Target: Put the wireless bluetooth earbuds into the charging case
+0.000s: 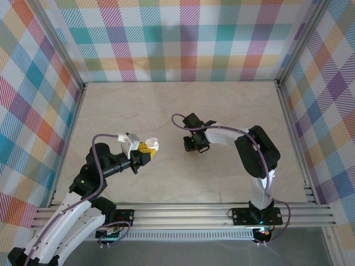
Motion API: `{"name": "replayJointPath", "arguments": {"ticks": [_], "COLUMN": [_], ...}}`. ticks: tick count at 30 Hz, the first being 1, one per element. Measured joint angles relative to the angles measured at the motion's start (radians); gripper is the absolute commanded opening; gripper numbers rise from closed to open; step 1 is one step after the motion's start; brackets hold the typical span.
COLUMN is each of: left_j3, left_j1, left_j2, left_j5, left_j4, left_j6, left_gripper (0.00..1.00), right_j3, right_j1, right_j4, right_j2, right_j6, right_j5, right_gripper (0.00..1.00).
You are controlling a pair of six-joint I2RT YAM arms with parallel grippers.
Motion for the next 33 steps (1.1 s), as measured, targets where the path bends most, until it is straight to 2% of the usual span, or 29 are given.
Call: {"name": "replayJointPath", "arguments": {"ticks": [4, 14, 33], "left_j3": [0.012, 0.017, -0.049], "left_j1": [0.000, 0.000, 0.000], "left_j2": [0.043, 0.058, 0.035], "left_j5": [0.010, 0.024, 0.023], "left_j4": [0.013, 0.016, 0.093], "left_j6": [0.032, 0.061, 0.016], "left_gripper": [0.00, 0.00, 0.00], "right_j3": [0.023, 0.172, 0.405], "right_j1": [0.006, 0.005, 0.005], "right_j4": [-0.047, -0.329, -0.473], "right_j2": [-0.001, 0.052, 0.203], "right_j6": [0.020, 0.021, -0.135], "right_j5": [0.014, 0.037, 0.021], "right_gripper": [0.38, 0.39, 0.35]}}
